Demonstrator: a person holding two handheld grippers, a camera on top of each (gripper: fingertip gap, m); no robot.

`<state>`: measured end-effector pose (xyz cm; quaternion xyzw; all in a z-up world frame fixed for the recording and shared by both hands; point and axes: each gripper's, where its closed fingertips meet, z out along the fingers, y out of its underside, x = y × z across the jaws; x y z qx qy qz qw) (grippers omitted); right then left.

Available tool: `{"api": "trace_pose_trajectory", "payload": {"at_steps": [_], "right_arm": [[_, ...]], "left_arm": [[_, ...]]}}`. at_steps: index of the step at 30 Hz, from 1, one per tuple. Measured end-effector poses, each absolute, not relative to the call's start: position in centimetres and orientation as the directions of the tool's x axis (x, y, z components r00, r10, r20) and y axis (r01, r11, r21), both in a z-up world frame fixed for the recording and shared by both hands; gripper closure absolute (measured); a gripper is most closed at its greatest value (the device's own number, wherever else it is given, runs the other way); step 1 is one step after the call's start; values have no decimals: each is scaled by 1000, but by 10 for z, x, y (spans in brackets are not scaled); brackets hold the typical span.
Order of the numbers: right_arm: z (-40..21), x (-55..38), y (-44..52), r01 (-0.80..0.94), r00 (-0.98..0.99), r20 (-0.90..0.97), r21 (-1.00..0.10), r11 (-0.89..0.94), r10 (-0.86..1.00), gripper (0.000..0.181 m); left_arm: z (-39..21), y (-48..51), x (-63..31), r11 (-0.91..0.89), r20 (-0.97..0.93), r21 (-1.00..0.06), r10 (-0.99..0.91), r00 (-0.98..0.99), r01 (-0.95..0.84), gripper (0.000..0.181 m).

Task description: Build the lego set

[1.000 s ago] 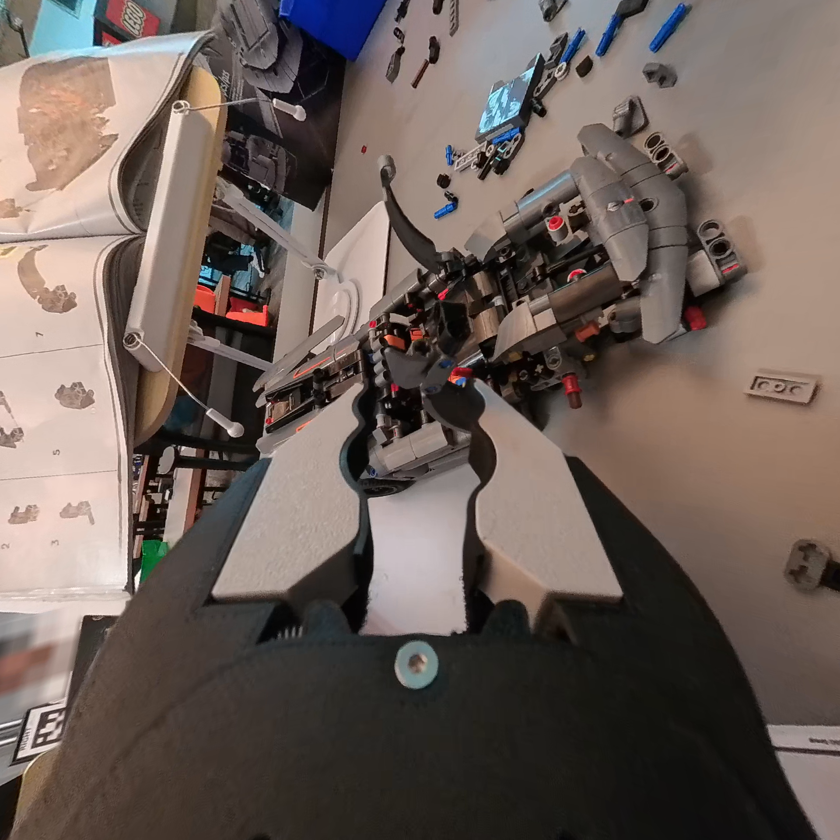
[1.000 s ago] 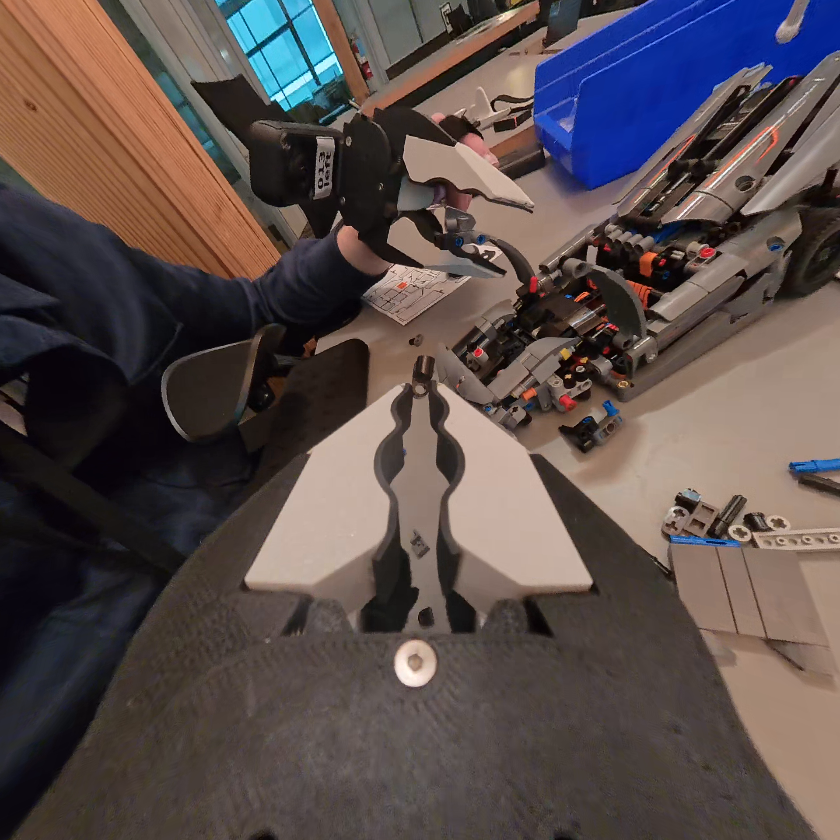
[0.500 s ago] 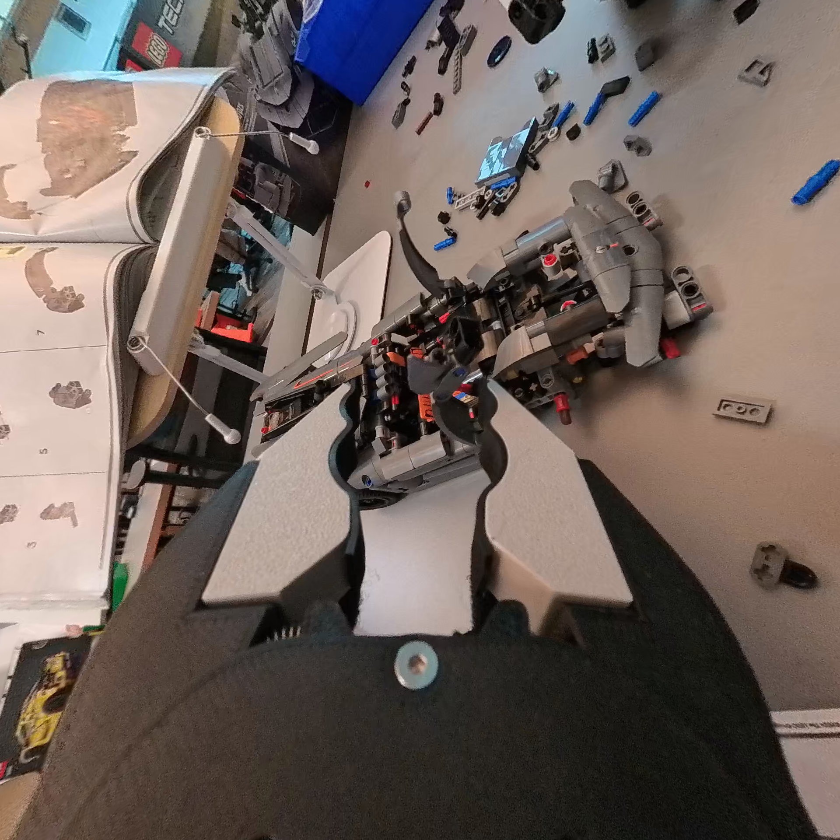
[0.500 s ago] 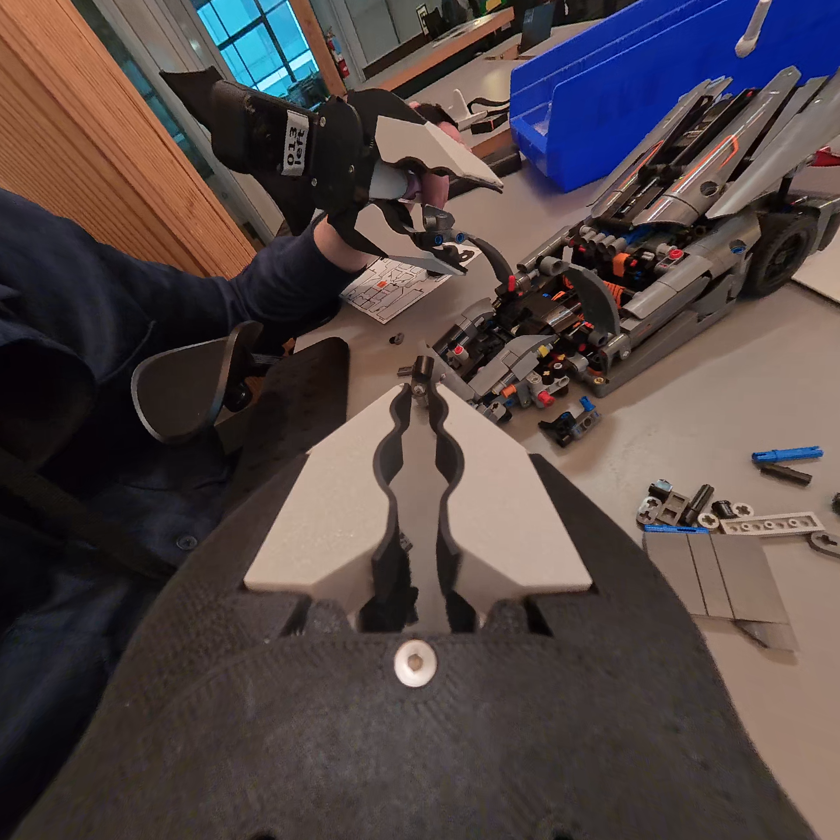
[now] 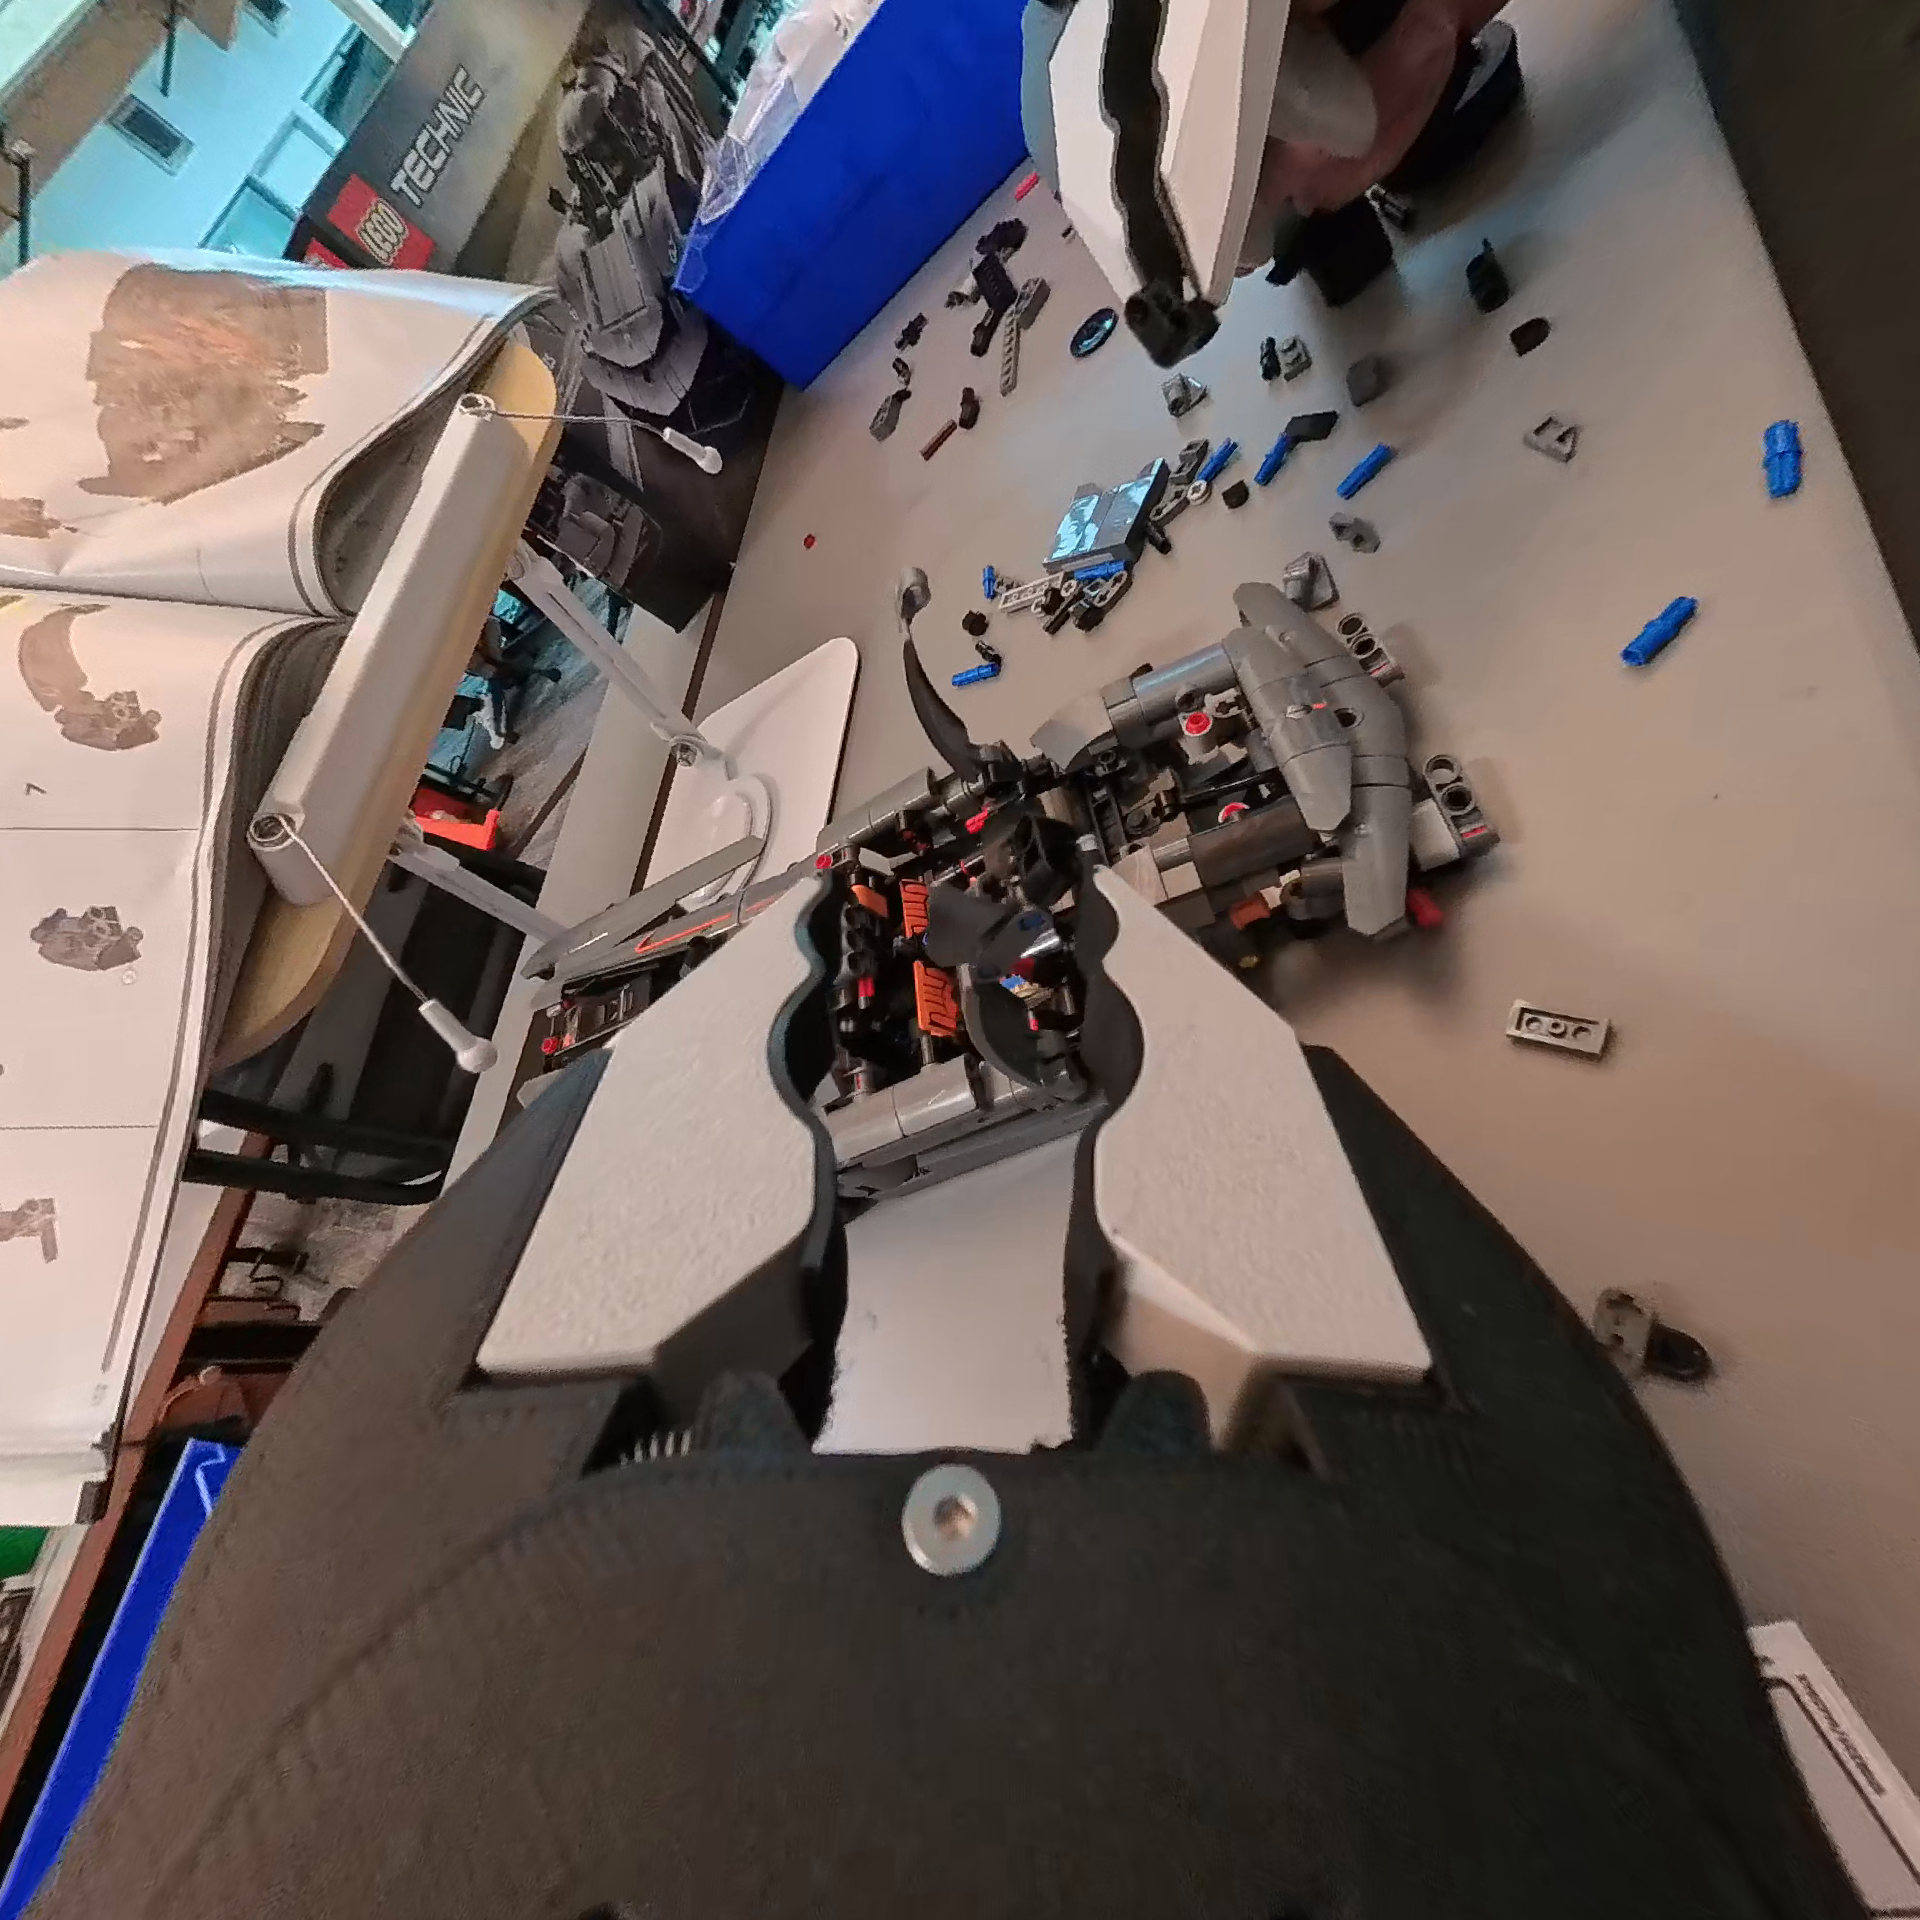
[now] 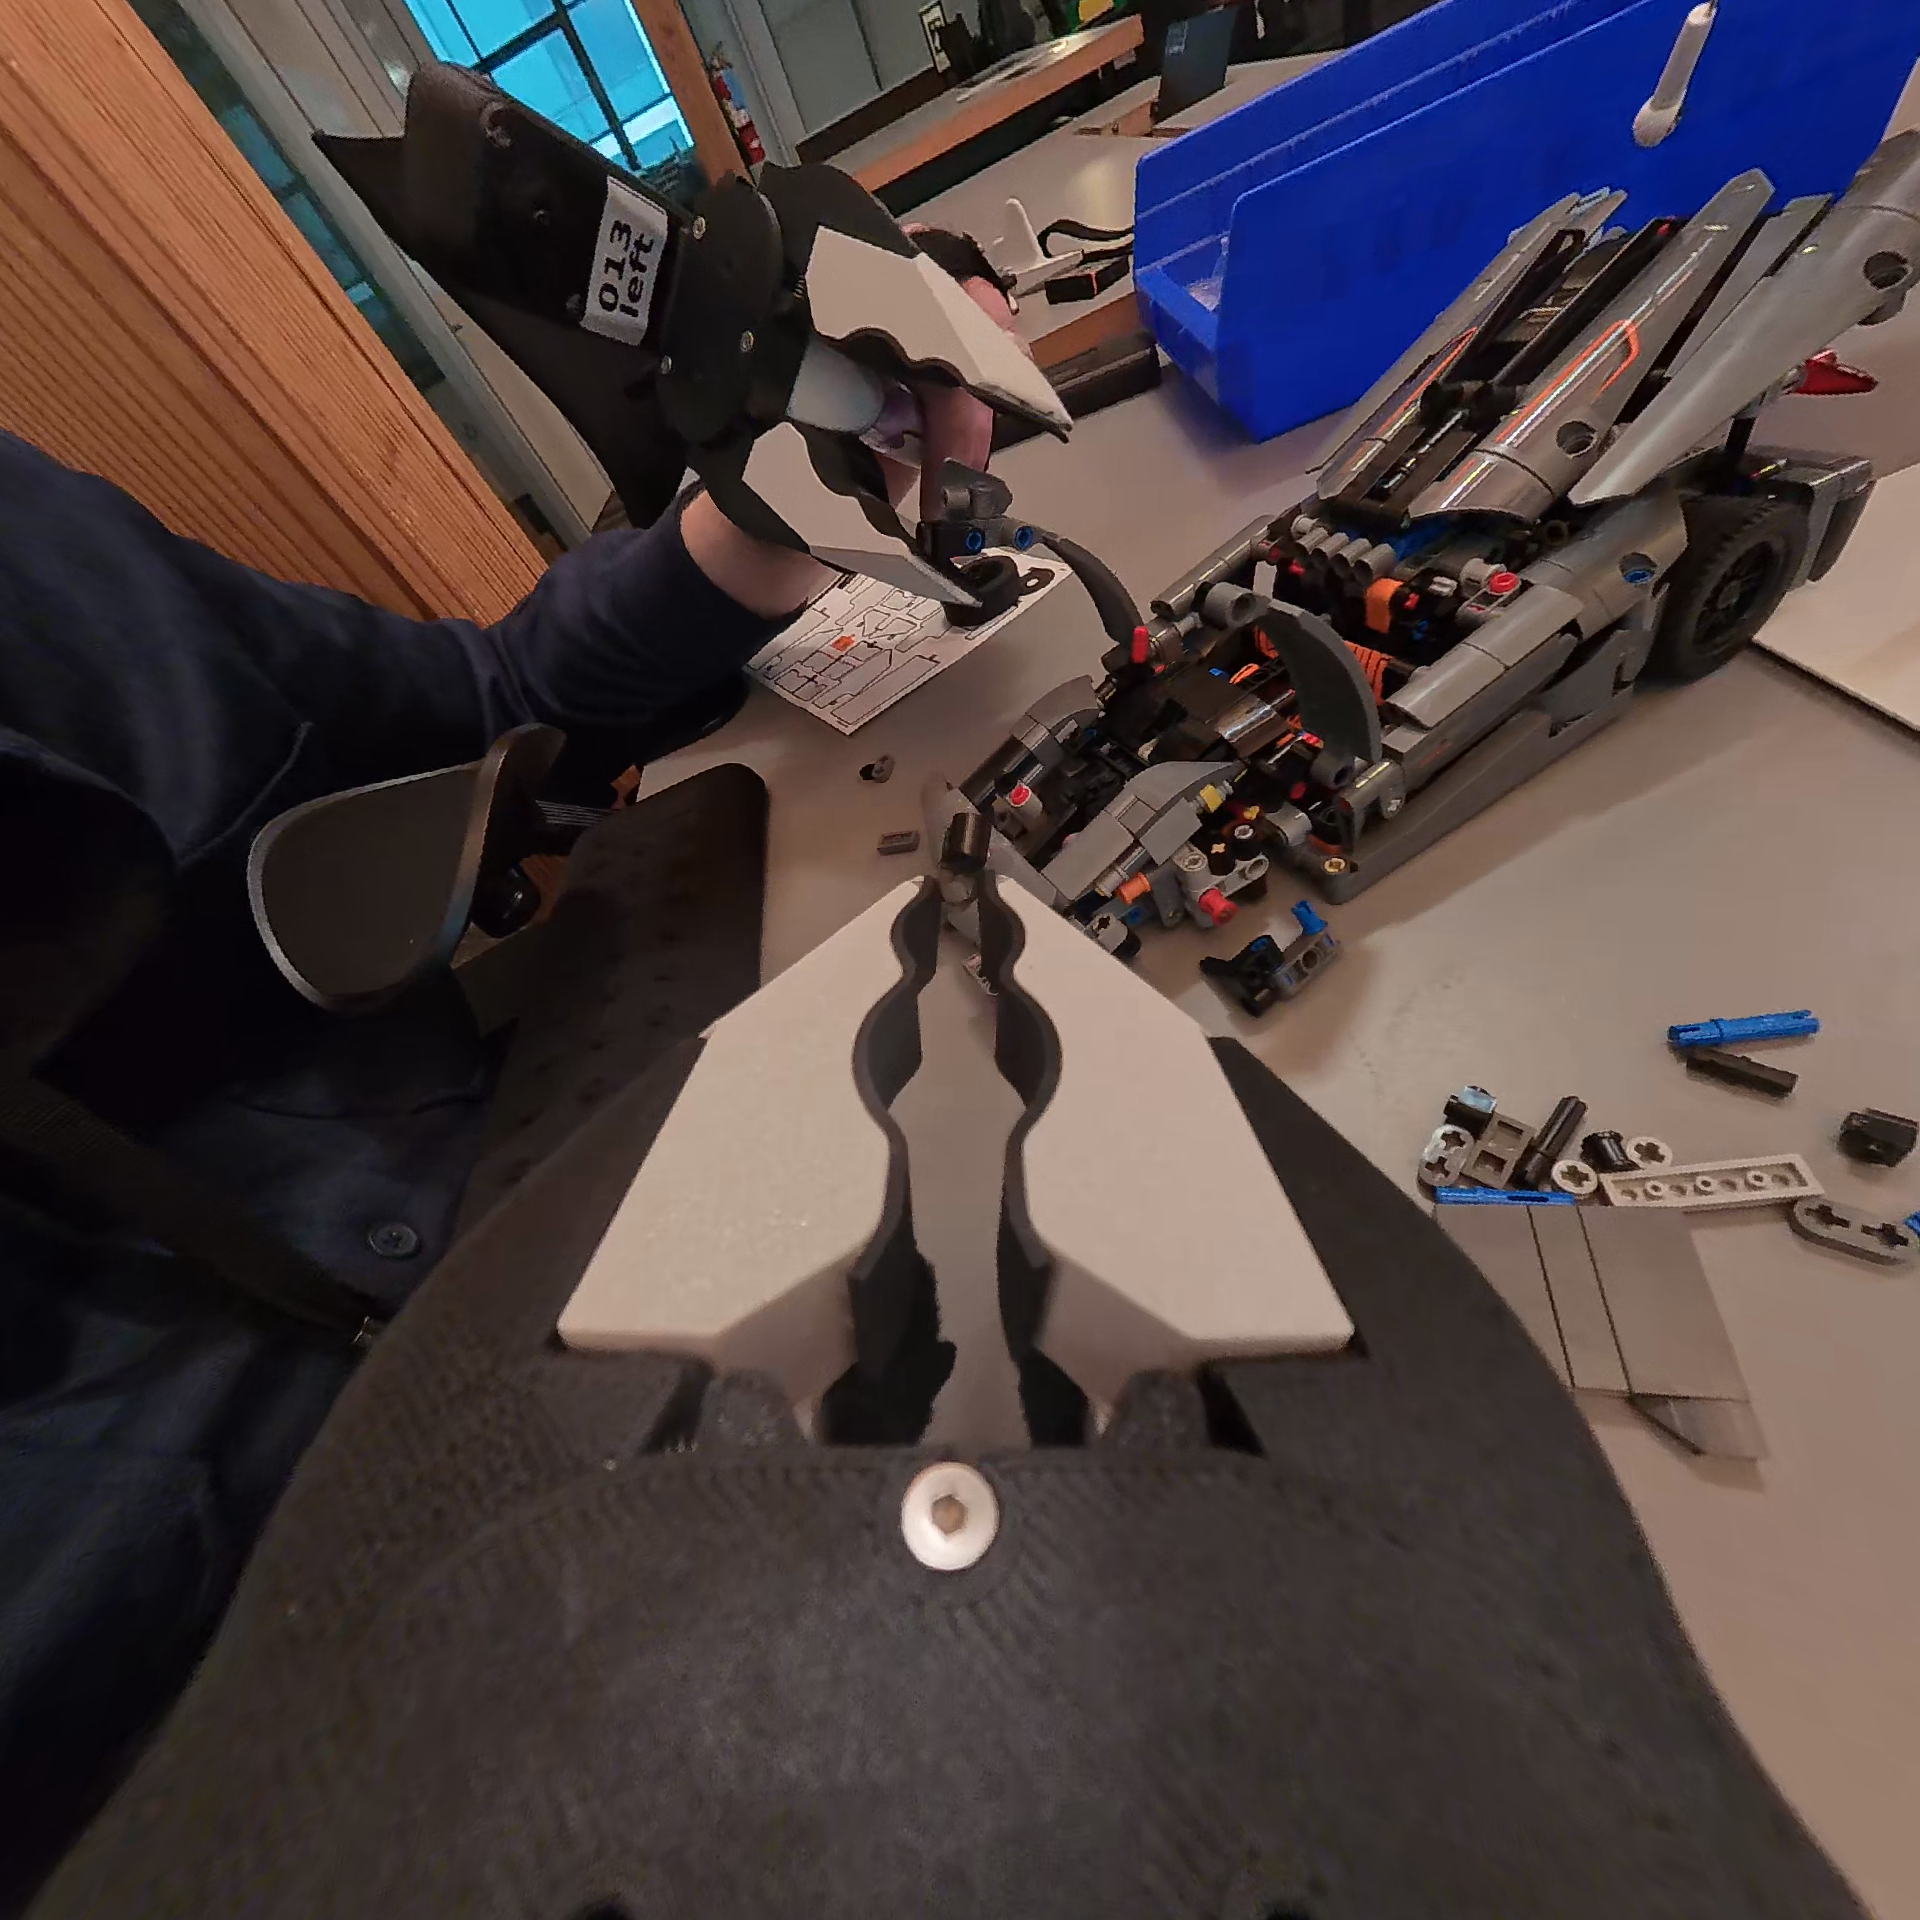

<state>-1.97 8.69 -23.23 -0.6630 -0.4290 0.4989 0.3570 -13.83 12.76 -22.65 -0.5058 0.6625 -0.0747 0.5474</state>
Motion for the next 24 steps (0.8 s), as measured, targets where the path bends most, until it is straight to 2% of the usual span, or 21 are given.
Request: {"api": "trace_pose_trajectory", "payload": {"at_steps": [10, 24], "right_arm": [[-234, -20, 89, 219, 144, -350, -901, -375, 925, 176], [-236, -20, 90, 223, 152, -347, -900, -375, 925, 176]], "left_arm": [[-227, 127, -136, 504, -690, -611, -717, 98, -610, 158], [-226, 132, -136, 532, -760, -533, -643, 96, -658, 160]]}}
